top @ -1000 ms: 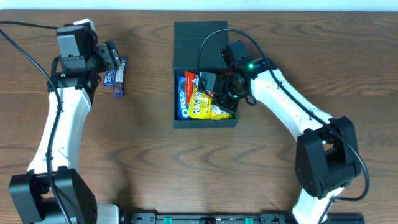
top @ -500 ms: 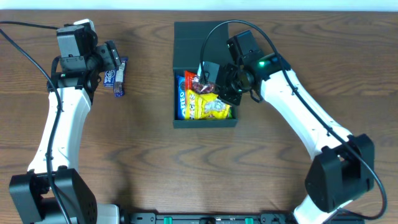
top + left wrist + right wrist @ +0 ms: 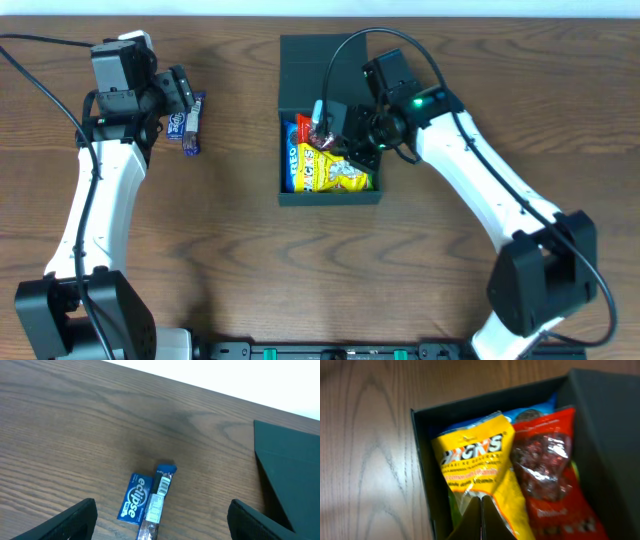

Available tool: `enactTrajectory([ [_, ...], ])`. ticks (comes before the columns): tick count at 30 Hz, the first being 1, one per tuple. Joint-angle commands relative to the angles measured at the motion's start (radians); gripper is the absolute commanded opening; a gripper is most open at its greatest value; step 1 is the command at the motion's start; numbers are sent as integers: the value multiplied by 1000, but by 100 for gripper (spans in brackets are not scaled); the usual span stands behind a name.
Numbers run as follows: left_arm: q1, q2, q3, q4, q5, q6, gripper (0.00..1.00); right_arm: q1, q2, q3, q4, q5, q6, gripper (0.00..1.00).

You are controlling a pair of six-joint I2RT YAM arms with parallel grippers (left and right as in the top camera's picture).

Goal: Pack container
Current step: 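Press and tuck the yellow bag into the box with right gripper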

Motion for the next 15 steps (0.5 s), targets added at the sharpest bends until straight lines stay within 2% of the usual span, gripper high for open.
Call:
enactTrajectory([
  [1,3,-17,23,5,-4,14,85,18,71,14,-4,-41,-6,1],
  [9,3,-17,23,4,-4,14,84,24,226,14,26,6,0,1],
  [15,3,-17,23,4,-4,14,84,25,222,16,13,5,64,1],
])
